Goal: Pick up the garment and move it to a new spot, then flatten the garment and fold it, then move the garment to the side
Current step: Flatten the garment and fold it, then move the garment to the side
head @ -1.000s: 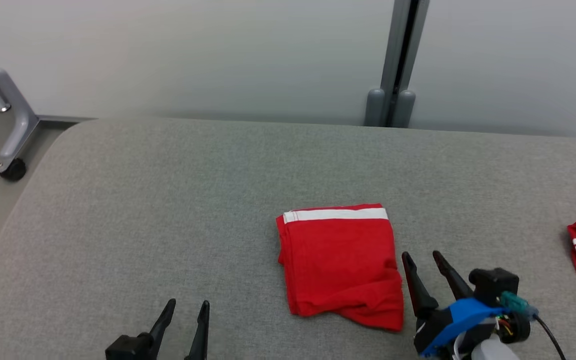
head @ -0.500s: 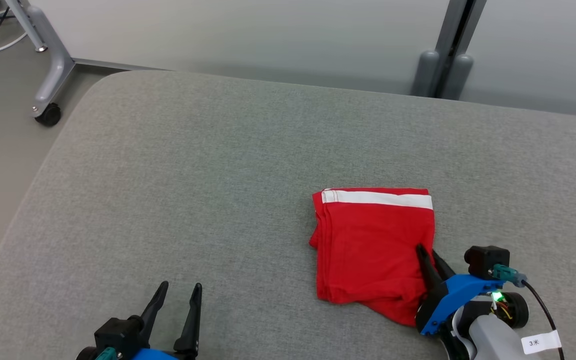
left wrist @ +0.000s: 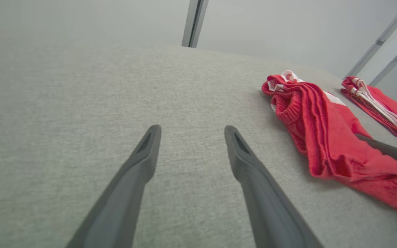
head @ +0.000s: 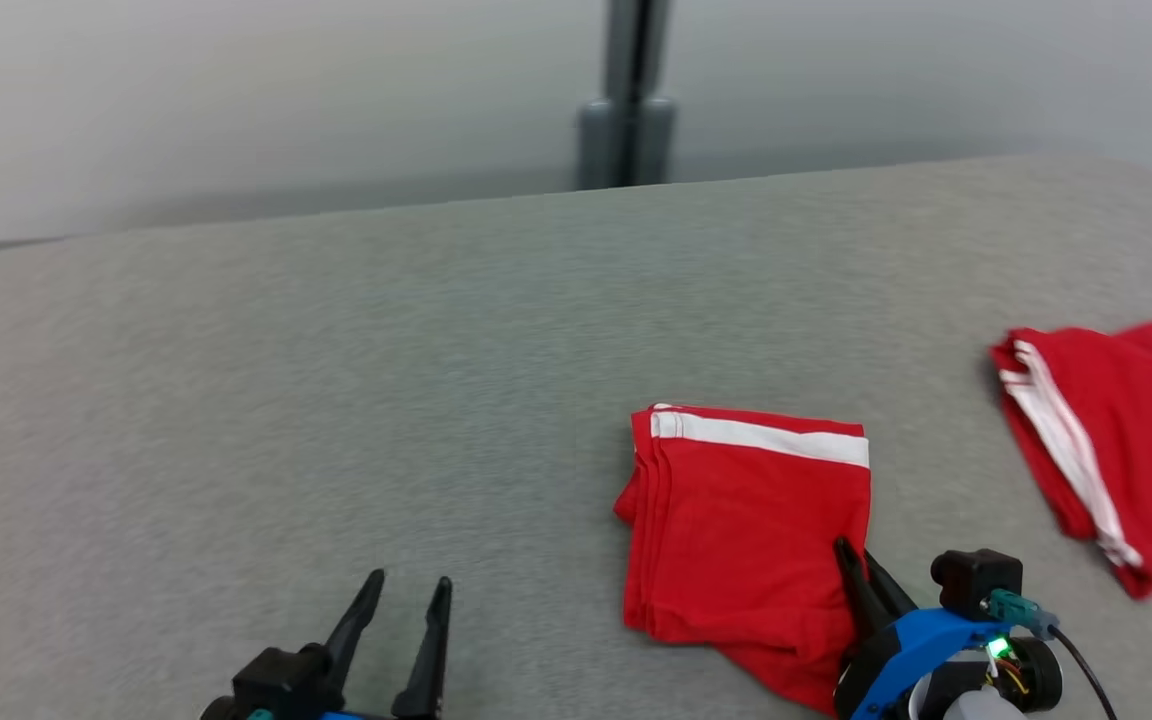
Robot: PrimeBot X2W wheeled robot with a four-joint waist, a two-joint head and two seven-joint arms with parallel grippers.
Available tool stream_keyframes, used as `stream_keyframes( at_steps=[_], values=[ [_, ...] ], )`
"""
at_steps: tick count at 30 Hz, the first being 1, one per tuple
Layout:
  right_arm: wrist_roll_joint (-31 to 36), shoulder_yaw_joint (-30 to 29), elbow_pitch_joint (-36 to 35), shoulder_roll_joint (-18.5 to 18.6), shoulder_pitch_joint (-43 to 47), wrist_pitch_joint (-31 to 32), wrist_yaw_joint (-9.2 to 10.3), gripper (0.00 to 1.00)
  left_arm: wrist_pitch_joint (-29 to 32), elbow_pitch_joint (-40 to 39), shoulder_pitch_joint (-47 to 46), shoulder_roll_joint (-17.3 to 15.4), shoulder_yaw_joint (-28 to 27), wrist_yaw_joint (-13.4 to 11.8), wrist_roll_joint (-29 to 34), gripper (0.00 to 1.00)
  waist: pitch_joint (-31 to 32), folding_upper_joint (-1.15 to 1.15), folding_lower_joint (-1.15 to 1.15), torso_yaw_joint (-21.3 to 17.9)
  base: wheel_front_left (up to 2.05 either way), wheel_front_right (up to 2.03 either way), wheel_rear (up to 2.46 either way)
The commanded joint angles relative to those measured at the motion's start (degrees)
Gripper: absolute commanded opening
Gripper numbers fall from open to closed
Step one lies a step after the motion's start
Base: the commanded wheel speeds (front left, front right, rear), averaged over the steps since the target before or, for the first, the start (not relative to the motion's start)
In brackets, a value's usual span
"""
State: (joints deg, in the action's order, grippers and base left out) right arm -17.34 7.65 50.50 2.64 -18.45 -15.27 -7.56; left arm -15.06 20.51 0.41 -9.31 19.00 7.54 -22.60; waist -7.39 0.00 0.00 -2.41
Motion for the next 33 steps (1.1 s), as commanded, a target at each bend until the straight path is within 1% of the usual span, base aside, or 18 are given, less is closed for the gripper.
stream_keyframes(
  at_steps=[1,4,8,11,15,19,23,27,30,33],
  values=[
    [0.0,0.1,-0.1,0.6,2.4,0.2,0.14,0.0,-0.1,-0.6,-0.4,0.1,0.9,-0.1,0.2,1.0,3.3,0.0,0.0,-6.2,0.0,0.0,0.0],
    [0.1,0.7,-1.4,0.5,3.2,0.2,0.14,0.0,-0.1,-1.9,-1.0,0.1,3.6,-0.1,-0.9,1.0,2.9,0.0,0.0,-10.5,0.0,0.0,0.0],
    [0.3,1.3,-2.7,0.5,3.9,0.2,0.12,0.0,-0.1,-2.7,-1.8,-0.7,5.4,-0.1,-1.5,1.0,2.1,0.0,0.0,-14.7,0.0,0.0,0.0],
    [0.6,1.6,-3.9,0.4,4.0,0.1,0.09,0.0,-0.1,-3.2,-2.0,-1.0,6.6,-0.1,-1.6,1.0,1.2,0.0,0.0,-17.1,0.0,0.0,0.0],
    [1.8,1.3,-5.2,0.4,3.2,0.1,0.09,0.0,-0.1,-3.7,-2.3,-1.8,7.2,-0.1,-1.8,1.0,-0.1,0.0,0.0,-19.3,0.0,0.0,0.0],
    [4.3,0.5,-6.1,0.4,1.7,0.1,0.09,0.0,-0.1,-4.0,-2.8,-2.5,8.1,-0.1,-1.9,1.0,-1.5,0.0,0.0,-20.5,0.0,0.0,0.0],
    [6.9,-0.2,-6.9,0.4,0.2,0.1,0.09,0.0,-0.1,-4.3,-3.1,-3.0,8.3,-0.1,-2.0,1.0,-2.6,0.0,0.0,-20.9,0.0,0.0,0.0],
    [11.6,-1.5,-8.2,0.4,-3.4,0.1,0.09,0.0,-0.1,-4.3,-3.3,-4.2,8.9,-0.1,-2.1,1.0,-4.1,0.0,0.0,-21.1,0.0,0.0,0.0],
    [16.9,-4.6,-9.0,0.4,-7.3,0.6,0.09,0.0,-0.1,-4.6,-3.7,-5.1,9.6,-0.1,-2.3,1.0,-5.4,0.0,0.0,-20.8,0.0,0.0,0.0],
    [23.0,-9.1,-11.1,0.6,-11.9,2.9,0.09,0.0,-0.1,-4.8,-4.0,-6.2,9.9,-0.1,-2.5,1.0,-6.6,0.0,0.0,-20.2,0.0,0.0,0.0]
  ],
)
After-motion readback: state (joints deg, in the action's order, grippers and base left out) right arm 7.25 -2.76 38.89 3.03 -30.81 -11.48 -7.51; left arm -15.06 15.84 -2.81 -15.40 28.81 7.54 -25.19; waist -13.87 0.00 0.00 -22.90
